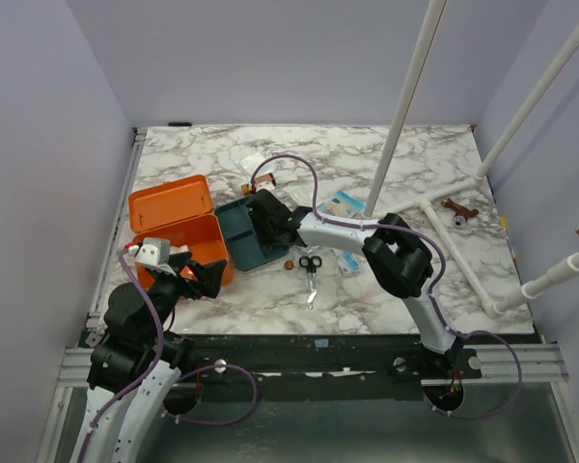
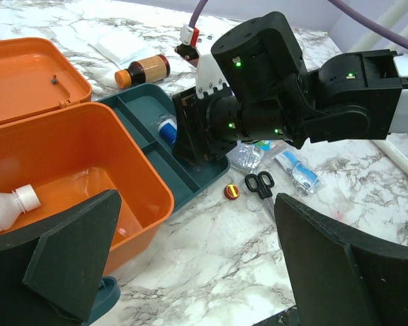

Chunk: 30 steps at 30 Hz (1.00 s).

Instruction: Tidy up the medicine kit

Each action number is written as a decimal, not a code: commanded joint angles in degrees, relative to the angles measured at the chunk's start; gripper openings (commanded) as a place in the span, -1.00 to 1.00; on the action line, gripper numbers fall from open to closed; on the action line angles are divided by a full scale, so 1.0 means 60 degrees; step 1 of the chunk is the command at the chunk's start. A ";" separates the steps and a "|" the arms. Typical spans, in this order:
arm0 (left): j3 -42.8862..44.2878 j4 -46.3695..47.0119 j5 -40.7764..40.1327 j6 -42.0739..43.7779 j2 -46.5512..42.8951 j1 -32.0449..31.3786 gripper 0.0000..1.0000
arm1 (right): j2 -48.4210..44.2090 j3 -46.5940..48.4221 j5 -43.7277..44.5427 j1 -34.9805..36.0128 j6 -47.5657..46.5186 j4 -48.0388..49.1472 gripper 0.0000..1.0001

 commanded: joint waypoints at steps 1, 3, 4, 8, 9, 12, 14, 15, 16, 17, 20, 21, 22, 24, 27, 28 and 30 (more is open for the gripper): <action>0.0152 0.0085 0.0049 0.0002 0.0110 0.0035 0.97 | -0.0573 -0.0211 -0.0157 0.0008 0.0029 -0.0299 -0.07; 0.0166 0.0066 0.0049 -0.0002 0.0112 0.0035 0.97 | -0.0895 -0.0264 -0.0131 0.0013 0.0064 -0.0328 0.00; 0.0160 0.0076 0.0049 -0.0003 0.0114 0.0036 0.97 | -0.1108 -0.0315 -0.0089 0.0027 0.0109 -0.0332 0.04; 0.0158 0.0087 0.0061 -0.0003 0.0117 0.0036 0.97 | -0.2016 -0.0764 0.0117 0.0020 0.0310 -0.0332 0.17; 0.0166 0.0080 0.0061 -0.0003 0.0119 0.0035 0.97 | -0.2292 -0.0871 0.0151 0.0012 0.0354 -0.0371 0.20; 0.0162 0.0079 0.0078 -0.0017 0.0151 0.0035 0.97 | -0.2989 -0.1354 0.0333 0.0013 0.0534 -0.0545 0.24; 0.0156 0.0081 0.0100 -0.0016 0.0154 0.0035 0.97 | -0.3493 -0.1782 0.0515 0.0018 0.0677 -0.0635 0.28; 0.0154 0.0080 0.0107 -0.0008 0.0169 0.0035 0.97 | -0.3773 -0.1994 0.0613 0.0019 0.0752 -0.0699 0.30; 0.0159 0.0087 0.0113 -0.0017 0.0160 0.0035 0.97 | -0.4027 -0.2225 0.0709 0.0020 0.0801 -0.0783 0.31; 0.0160 0.0079 0.0120 -0.0017 0.0148 0.0035 0.97 | -0.4273 -0.2452 0.0836 0.0016 0.0906 -0.0936 0.32; 0.0157 0.0087 0.0135 -0.0017 0.0118 0.0035 0.97 | -0.5030 -0.3185 0.1308 0.0008 0.1180 -0.1269 0.36; 0.0156 0.0080 0.0135 -0.0017 0.0112 0.0035 0.97 | -0.5249 -0.3470 0.1486 0.0012 0.1256 -0.1379 0.37; 0.0162 0.0079 0.0134 -0.0017 0.0103 0.0035 0.97 | -0.5496 -0.3768 0.1630 0.0012 0.1336 -0.1489 0.36; 0.0165 0.0067 0.0122 -0.0017 0.0100 0.0035 0.97 | -0.5924 -0.4256 0.1862 0.0018 0.1489 -0.1727 0.37; 0.0152 0.0066 0.0121 -0.0017 0.0056 0.0035 0.97 | -0.6533 -0.4910 0.2053 -0.0005 0.1746 -0.1974 0.39; 0.0162 0.0065 0.0119 -0.0017 0.0048 0.0034 0.97 | -0.6680 -0.5139 0.2099 -0.0031 0.1837 -0.2062 0.40; 0.0161 0.0073 0.0120 -0.0017 0.0037 0.0035 0.97 | -0.6918 -0.5528 0.2144 -0.0140 0.2011 -0.2206 0.40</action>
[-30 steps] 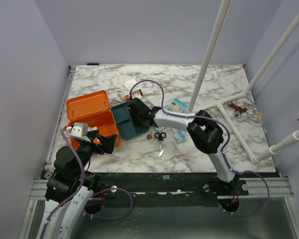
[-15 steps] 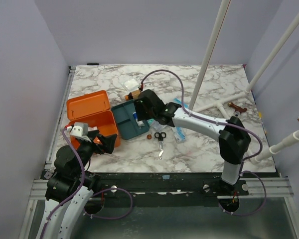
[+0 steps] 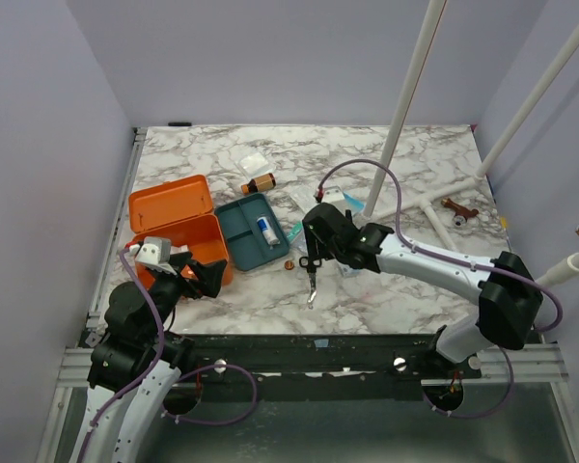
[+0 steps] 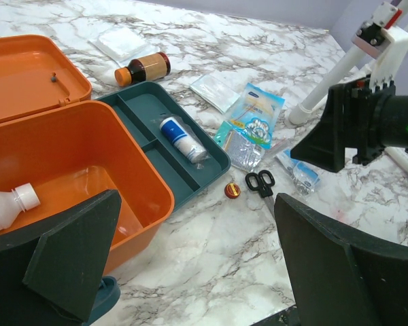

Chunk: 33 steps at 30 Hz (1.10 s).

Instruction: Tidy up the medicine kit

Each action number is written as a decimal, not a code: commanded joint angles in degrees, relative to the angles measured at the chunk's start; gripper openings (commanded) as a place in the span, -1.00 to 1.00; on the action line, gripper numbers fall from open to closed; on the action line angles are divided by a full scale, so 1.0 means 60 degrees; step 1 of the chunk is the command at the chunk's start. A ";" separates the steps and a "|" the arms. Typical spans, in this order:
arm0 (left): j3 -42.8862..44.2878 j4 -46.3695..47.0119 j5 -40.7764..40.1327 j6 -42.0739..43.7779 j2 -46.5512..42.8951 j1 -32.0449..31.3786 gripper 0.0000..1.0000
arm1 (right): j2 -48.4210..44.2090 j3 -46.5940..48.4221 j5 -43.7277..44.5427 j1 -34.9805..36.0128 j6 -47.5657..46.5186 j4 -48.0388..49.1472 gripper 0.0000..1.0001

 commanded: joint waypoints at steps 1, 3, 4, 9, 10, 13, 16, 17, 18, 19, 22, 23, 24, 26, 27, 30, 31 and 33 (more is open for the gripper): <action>0.0159 0.0067 0.0116 -0.0017 -0.0038 0.0035 0.97 | -0.0693 -0.0786 0.0622 -0.0224 0.0636 -0.0662 0.41; 0.0157 0.0068 0.0128 -0.0017 -0.0046 0.0040 0.97 | -0.0812 -0.1165 0.0510 -0.0455 0.0743 -0.0678 0.41; 0.0163 0.0069 0.0129 -0.0017 -0.0047 0.0036 0.97 | -0.0863 -0.1299 0.0425 -0.0602 0.0785 -0.0643 0.42; 0.0156 0.0068 0.0144 -0.0017 -0.0045 0.0034 0.97 | -0.0957 -0.1770 0.0167 -0.1153 0.0940 -0.0388 0.42; 0.0158 0.0075 0.0145 -0.0017 -0.0043 0.0035 0.97 | -0.0953 -0.1827 0.0053 -0.1258 0.0936 -0.0318 0.43; 0.0163 0.0089 0.0167 -0.0018 -0.0022 0.0035 0.97 | -0.0817 -0.2051 -0.0234 -0.1637 0.0933 -0.0032 0.43; 0.0166 0.0076 0.0181 -0.0027 -0.0010 0.0035 0.97 | -0.0598 -0.2223 -0.0491 -0.1919 0.0968 0.0230 0.43; 0.0162 0.0079 0.0175 -0.0032 -0.0010 0.0035 0.97 | -0.0513 -0.2268 -0.0519 -0.1965 0.0977 0.0319 0.43; 0.0164 0.0079 0.0173 -0.0032 -0.0017 0.0035 0.97 | -0.0454 -0.2315 -0.0582 -0.2010 0.0976 0.0417 0.43; 0.0156 0.0068 0.0176 -0.0032 -0.0017 0.0035 0.97 | -0.0385 -0.2363 -0.0627 -0.2035 0.0959 0.0517 0.42; 0.0154 0.0079 0.0159 -0.0032 -0.0026 0.0035 0.97 | -0.0151 -0.2470 -0.0770 -0.2109 0.0947 0.0816 0.38; 0.0161 0.0088 0.0166 -0.0032 -0.0024 0.0035 0.97 | -0.0079 -0.2489 -0.0783 -0.2116 0.0921 0.0884 0.37; 0.0166 0.0073 0.0162 -0.0032 -0.0025 0.0035 0.97 | 0.0027 -0.2503 -0.0781 -0.2124 0.0903 0.0911 0.35; 0.0165 0.0083 0.0153 -0.0032 -0.0018 0.0035 0.97 | 0.0141 -0.2569 -0.0808 -0.2131 0.0900 0.1011 0.32; 0.0157 0.0084 0.0169 -0.0032 -0.0017 0.0035 0.97 | 0.0202 -0.2634 -0.0859 -0.2132 0.0902 0.1119 0.30; 0.0153 0.0079 0.0186 -0.0032 -0.0018 0.0035 0.97 | 0.0359 -0.2778 -0.0957 -0.2141 0.0925 0.1278 0.18; 0.0154 0.0079 0.0188 -0.0032 -0.0009 0.0035 0.97 | 0.0416 -0.2806 -0.0993 -0.2146 0.0937 0.1320 0.11; 0.0162 0.0088 0.0180 -0.0032 -0.0018 0.0035 0.97 | 0.0468 -0.2864 -0.1002 -0.2146 0.0943 0.1380 0.00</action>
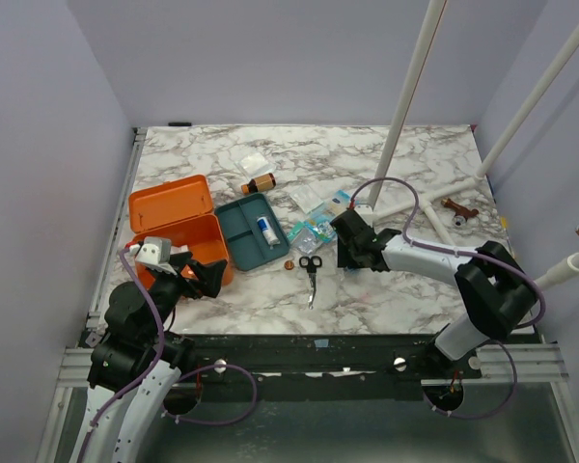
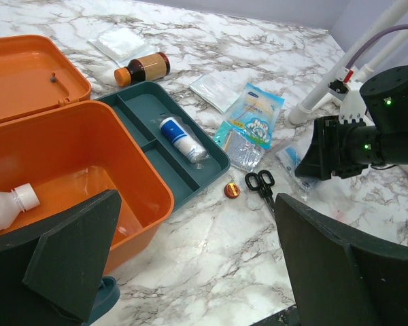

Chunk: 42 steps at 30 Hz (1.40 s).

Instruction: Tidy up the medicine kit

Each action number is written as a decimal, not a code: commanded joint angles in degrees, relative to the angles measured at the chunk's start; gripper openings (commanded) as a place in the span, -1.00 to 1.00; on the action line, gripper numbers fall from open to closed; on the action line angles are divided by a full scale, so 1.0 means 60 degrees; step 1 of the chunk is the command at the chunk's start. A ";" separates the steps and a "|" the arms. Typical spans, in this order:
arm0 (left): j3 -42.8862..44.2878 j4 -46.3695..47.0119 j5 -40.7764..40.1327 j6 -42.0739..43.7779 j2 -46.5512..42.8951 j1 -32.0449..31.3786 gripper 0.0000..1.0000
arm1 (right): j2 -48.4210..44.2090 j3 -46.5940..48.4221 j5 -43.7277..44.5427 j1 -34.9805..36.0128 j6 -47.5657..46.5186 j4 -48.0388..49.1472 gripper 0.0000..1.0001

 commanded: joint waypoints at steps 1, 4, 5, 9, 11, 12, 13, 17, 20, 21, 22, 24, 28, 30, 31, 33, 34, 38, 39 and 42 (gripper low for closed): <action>0.0164 0.0080 0.0150 -0.0032 -0.0018 0.0035 0.97 | 0.0244 -0.0239 -0.0203 -0.0054 0.0131 0.0428 -0.06; 0.0165 0.0080 0.0153 -0.0032 -0.0001 0.0028 0.97 | 0.0247 -0.0331 -0.0214 -0.0056 0.0138 0.0445 -0.31; 0.0155 0.0079 0.0151 -0.0032 0.0006 0.0031 0.97 | 0.0211 -0.0365 -0.0218 -0.0056 0.0151 0.0445 -0.43; 0.0153 0.0088 0.0151 -0.0034 -0.0008 0.0028 0.97 | -0.0012 -0.0452 -0.0177 -0.0064 0.0113 0.0362 -0.92; 0.0153 0.0097 0.0161 -0.0047 -0.0018 0.0035 0.97 | -0.0178 -0.0459 -0.0183 -0.0054 0.0069 0.0251 -0.99; 0.0150 0.0101 0.0164 -0.0054 -0.0017 0.0026 0.97 | -0.0296 -0.0481 -0.0161 -0.0062 0.0060 0.0184 -0.99; 0.0148 0.0108 0.0173 -0.0061 0.0000 0.0023 0.97 | -0.0409 -0.0490 -0.0150 -0.0043 0.0053 0.0134 -0.99; 0.0133 0.0137 0.0302 -0.0062 0.0033 0.0021 0.97 | -0.1052 -0.0526 -0.0201 -0.0053 -0.0020 -0.0155 -0.99; 0.0136 0.0217 0.0634 -0.0034 0.0085 0.0021 0.97 | -0.1718 -0.0487 -0.0480 -0.0039 -0.0138 -0.0336 -0.99; 0.0129 0.0240 0.0780 -0.0046 0.0104 0.0017 0.97 | -0.1909 -0.0480 -0.0616 -0.0046 -0.0224 -0.0364 -0.99; 0.0165 0.0241 0.0949 -0.0071 0.0152 0.0007 0.97 | -0.2118 -0.0463 -0.0788 -0.0039 -0.0281 -0.0396 -0.99; 0.0211 0.0244 0.1206 -0.0127 0.0229 0.0006 0.97 | -0.2496 -0.0392 -0.1176 -0.0039 -0.0391 -0.0446 -0.99; 0.0305 0.0283 0.1642 -0.0130 0.0316 0.0006 0.97 | -0.3143 -0.0194 -0.2084 0.0050 -0.0708 -0.0441 -0.99; 0.0388 0.0322 0.2110 -0.0178 0.0359 0.0006 0.97 | -0.3364 0.0002 -0.2358 0.0311 -0.0966 -0.0420 -0.99; 0.0462 0.0245 0.2377 -0.0179 0.0430 0.0006 0.97 | -0.3412 0.0203 -0.2427 0.0484 -0.1106 -0.0465 -0.99; 0.0760 -0.0094 0.2784 -0.0207 0.0646 0.0006 0.97 | -0.3312 0.0716 -0.2378 0.1084 -0.1430 -0.0704 -0.99; 0.0990 -0.0316 0.3012 -0.0194 0.0794 0.0010 0.97 | -0.3222 0.1045 -0.2184 0.1411 -0.1599 -0.0871 -0.98; 0.1914 -0.1599 0.3691 -0.0128 0.1525 0.0006 0.97 | -0.2620 0.2187 -0.1353 0.2760 -0.2147 -0.1547 -0.99; 0.2104 -0.1843 0.3864 -0.0141 0.1686 0.0006 0.97 | -0.2525 0.2379 -0.1315 0.3011 -0.2260 -0.1589 -0.99; 0.2473 -0.2484 0.4418 -0.0280 0.2004 0.0006 0.97 | -0.2359 0.2868 -0.1364 0.3596 -0.2675 -0.1642 -0.99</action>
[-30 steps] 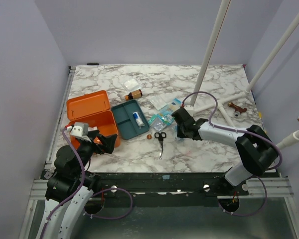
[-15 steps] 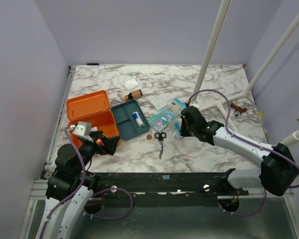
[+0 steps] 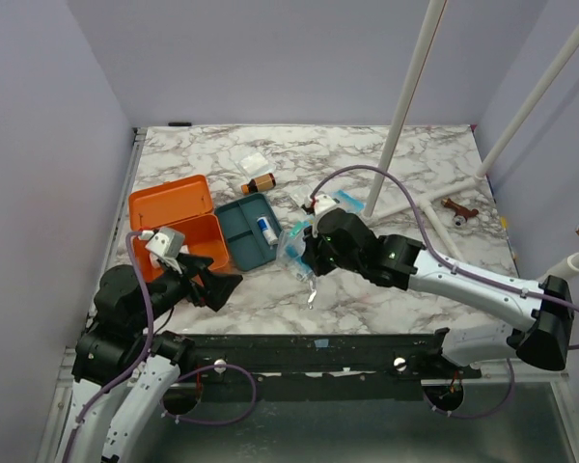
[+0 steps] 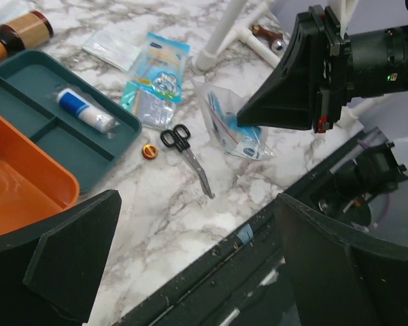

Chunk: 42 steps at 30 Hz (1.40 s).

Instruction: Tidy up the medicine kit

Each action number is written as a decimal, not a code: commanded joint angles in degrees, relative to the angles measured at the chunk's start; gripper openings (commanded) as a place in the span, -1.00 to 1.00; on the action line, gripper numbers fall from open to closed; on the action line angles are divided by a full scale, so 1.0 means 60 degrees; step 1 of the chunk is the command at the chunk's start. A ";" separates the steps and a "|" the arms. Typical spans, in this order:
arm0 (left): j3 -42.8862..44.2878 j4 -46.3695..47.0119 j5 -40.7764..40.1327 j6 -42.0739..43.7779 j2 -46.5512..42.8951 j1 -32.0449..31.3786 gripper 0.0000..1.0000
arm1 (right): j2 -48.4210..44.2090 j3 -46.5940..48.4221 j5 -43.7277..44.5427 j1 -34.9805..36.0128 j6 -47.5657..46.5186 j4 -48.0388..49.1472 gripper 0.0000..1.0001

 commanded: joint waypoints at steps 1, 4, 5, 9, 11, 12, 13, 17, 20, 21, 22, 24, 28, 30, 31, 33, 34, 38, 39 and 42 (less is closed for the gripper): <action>0.0613 -0.1456 0.1480 -0.0209 0.0507 0.0006 0.97 | 0.0335 0.0737 0.0288 0.0855 -0.1051 -0.0672 -0.98; 0.0721 -0.1715 0.1944 -0.0458 0.0669 0.0005 0.97 | 0.0584 0.1132 0.0302 0.1606 -0.1537 -0.0839 -0.99; 0.0724 -0.1750 0.2082 -0.0510 0.0697 0.0006 0.97 | 0.0644 0.1239 0.0391 0.1854 -0.1683 -0.0858 -0.99; 0.0605 -0.1878 0.2617 -0.0794 0.0720 0.0008 0.97 | 0.0716 0.1506 0.0570 0.2783 -0.2079 -0.0803 -0.99; 0.0459 -0.1948 0.2830 -0.0892 0.0664 0.0006 0.97 | 0.0759 0.1562 0.0648 0.3210 -0.2157 -0.0726 -0.99; 0.0384 -0.1997 0.2876 -0.0911 0.0642 0.0006 0.97 | 0.0796 0.1603 0.0656 0.3344 -0.2186 -0.0705 -0.99; 0.0323 -0.2041 0.2916 -0.0944 0.0595 0.0006 0.97 | 0.0828 0.1633 0.0695 0.3479 -0.2208 -0.0657 -0.99; -0.0063 -0.2003 0.3222 -0.1084 0.0468 0.0006 0.97 | 0.0927 0.1672 0.0588 0.3780 -0.2216 -0.0314 -0.99; -0.0247 -0.2047 0.3343 -0.1087 0.0444 0.0006 0.97 | 0.1018 0.1772 0.0580 0.3992 -0.2276 -0.0130 -0.99; -0.0297 -0.2058 0.3353 -0.1080 0.0440 0.0006 0.97 | 0.1043 0.1808 0.0582 0.4049 -0.2291 -0.0085 -0.99; -0.0341 -0.2047 0.3352 -0.1087 0.0421 0.0006 0.97 | 0.1072 0.1838 0.0607 0.4111 -0.2311 -0.0047 -0.99; -0.0426 -0.2033 0.3390 -0.1102 0.0428 0.0006 0.97 | 0.1116 0.1905 0.0661 0.4211 -0.2351 0.0058 -0.99; -0.0564 -0.2062 0.3310 -0.1102 0.0420 0.0006 0.97 | 0.1204 0.2072 0.0847 0.4474 -0.2454 0.0265 -0.99; -0.0635 -0.2076 0.3203 -0.1144 0.0420 0.0006 0.97 | 0.1250 0.2158 0.1024 0.4632 -0.2528 0.0328 -0.98; -0.0653 -0.2064 0.3192 -0.1178 0.0436 0.0006 0.97 | 0.1274 0.2196 0.1109 0.4682 -0.2558 0.0319 -0.99; -0.0651 -0.2076 0.3176 -0.1218 0.0464 0.0006 0.97 | 0.1324 0.2243 0.1218 0.4726 -0.2607 0.0288 -0.98; -0.0632 -0.2090 0.3161 -0.1233 0.0480 0.0006 0.96 | 0.1354 0.2250 0.1262 0.4739 -0.2606 0.0264 -0.98; -0.0551 -0.2052 0.3178 -0.1276 0.0543 0.0006 0.63 | 0.1347 0.2154 0.1361 0.4796 -0.2653 0.0312 -0.99; -0.0526 -0.2034 0.3220 -0.1289 0.0554 0.0006 0.46 | 0.1334 0.2107 0.1406 0.4801 -0.2654 0.0342 -0.99; -0.0508 -0.1887 0.3385 -0.1418 0.0569 0.0006 -0.09 | 0.1295 0.2011 0.1524 0.4804 -0.2663 0.0336 -0.99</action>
